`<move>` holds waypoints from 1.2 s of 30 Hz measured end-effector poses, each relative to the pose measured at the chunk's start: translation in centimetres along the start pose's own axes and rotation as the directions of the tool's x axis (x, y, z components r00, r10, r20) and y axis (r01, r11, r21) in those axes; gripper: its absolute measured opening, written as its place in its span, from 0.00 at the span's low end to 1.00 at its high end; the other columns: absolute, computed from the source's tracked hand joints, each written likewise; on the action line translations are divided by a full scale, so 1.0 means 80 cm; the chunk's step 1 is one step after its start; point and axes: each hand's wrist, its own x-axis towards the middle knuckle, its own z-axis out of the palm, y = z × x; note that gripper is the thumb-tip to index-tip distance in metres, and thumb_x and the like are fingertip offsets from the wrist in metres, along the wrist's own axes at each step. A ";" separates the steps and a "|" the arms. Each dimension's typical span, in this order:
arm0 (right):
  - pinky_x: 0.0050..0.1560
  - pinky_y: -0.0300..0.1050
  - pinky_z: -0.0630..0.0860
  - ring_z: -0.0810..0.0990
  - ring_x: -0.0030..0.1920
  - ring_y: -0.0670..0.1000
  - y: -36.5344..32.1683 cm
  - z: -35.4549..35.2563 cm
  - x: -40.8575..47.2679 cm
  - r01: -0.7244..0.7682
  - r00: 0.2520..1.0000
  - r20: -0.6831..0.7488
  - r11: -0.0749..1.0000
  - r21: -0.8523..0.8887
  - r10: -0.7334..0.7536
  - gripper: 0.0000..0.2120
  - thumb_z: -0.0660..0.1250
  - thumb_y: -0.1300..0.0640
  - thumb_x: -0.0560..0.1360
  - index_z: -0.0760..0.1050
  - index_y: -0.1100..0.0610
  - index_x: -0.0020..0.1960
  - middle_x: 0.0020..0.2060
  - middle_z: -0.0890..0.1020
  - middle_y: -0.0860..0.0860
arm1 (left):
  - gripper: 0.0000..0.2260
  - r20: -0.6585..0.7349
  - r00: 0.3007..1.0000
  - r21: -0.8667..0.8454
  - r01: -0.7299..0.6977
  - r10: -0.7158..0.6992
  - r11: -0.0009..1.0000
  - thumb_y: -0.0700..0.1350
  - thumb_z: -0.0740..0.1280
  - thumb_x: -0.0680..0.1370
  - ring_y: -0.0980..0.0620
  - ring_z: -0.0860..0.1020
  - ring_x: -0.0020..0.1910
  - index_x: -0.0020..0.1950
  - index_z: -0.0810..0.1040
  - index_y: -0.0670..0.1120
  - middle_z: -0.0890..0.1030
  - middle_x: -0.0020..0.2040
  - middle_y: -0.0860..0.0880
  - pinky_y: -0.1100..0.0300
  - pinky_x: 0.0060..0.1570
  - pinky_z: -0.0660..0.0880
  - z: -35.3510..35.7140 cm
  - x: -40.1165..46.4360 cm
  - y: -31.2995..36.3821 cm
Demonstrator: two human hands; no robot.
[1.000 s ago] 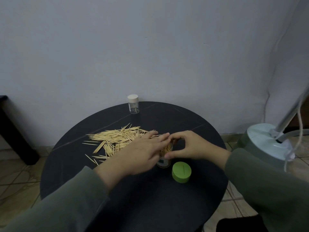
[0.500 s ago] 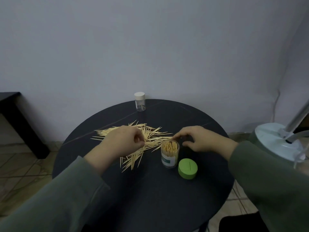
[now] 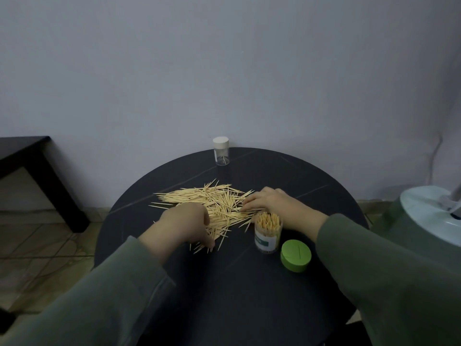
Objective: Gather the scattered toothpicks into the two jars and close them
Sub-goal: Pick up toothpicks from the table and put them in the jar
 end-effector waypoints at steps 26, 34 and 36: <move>0.67 0.52 0.59 0.67 0.65 0.49 -0.003 -0.010 -0.005 -0.151 0.988 -0.010 0.977 -0.147 0.152 0.18 0.59 0.48 0.80 0.70 0.44 0.69 0.67 0.73 0.45 | 0.23 -0.251 0.965 -0.029 -0.084 0.074 0.996 0.66 0.69 0.70 0.52 0.75 0.57 0.59 0.79 0.54 0.78 0.57 0.54 0.56 0.52 0.74 0.021 0.021 0.019; 0.66 0.53 0.60 0.69 0.64 0.48 -0.004 -0.015 -0.005 -0.166 0.986 -0.035 0.968 -0.188 0.163 0.17 0.59 0.45 0.80 0.74 0.43 0.66 0.65 0.75 0.44 | 0.13 -0.334 0.936 -0.005 -0.123 0.114 0.992 0.57 0.64 0.77 0.52 0.77 0.54 0.56 0.81 0.54 0.80 0.52 0.54 0.57 0.48 0.75 0.030 0.021 0.032; 0.66 0.53 0.60 0.69 0.64 0.49 -0.003 -0.015 -0.006 -0.168 0.986 -0.040 0.965 -0.203 0.163 0.17 0.59 0.44 0.80 0.74 0.44 0.66 0.65 0.75 0.44 | 0.12 -0.352 0.928 0.005 -0.129 0.123 0.992 0.56 0.63 0.78 0.52 0.77 0.53 0.55 0.81 0.54 0.80 0.51 0.54 0.57 0.45 0.73 0.032 0.022 0.034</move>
